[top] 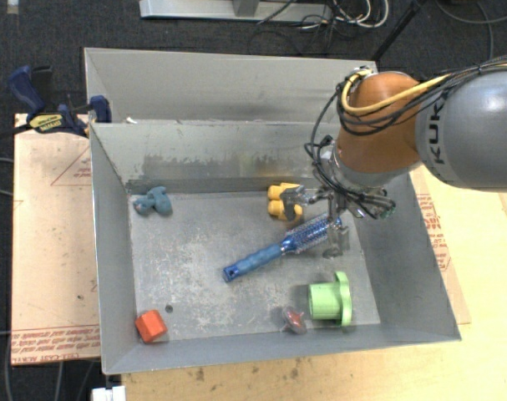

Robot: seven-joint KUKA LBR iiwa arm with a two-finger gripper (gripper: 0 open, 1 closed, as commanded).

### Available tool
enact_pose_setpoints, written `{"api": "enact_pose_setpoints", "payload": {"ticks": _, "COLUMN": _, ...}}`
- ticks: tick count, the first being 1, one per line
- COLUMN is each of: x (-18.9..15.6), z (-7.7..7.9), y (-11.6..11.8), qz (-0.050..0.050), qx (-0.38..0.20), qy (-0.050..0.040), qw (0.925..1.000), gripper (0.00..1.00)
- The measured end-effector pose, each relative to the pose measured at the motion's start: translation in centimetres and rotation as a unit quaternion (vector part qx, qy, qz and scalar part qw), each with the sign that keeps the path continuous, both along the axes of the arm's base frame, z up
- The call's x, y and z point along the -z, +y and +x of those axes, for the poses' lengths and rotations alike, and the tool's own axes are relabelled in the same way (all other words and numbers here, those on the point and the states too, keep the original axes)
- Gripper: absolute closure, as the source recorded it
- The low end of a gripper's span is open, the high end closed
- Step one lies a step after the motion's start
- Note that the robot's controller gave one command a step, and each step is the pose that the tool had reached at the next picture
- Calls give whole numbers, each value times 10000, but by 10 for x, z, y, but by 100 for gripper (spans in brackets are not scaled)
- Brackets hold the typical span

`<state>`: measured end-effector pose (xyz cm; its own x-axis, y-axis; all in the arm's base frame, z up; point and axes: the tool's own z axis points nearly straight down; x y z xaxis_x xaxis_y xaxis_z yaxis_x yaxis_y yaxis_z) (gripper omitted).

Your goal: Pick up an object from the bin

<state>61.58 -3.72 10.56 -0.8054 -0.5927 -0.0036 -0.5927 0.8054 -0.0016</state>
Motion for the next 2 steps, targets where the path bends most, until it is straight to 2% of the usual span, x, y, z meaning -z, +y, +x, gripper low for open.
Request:
{"api": "enact_pose_setpoints", "payload": {"ticks": 1, "x": 37, "z": 4, "y": -17, "qz": -2, "qx": -828, "qy": 22, "qw": 9966, "gripper": 0}}
{"api": "enact_pose_setpoints", "payload": {"ticks": 2, "x": 37, "z": 4, "y": -17, "qz": 9, "qx": -812, "qy": 17, "qw": 9967, "gripper": 0}}
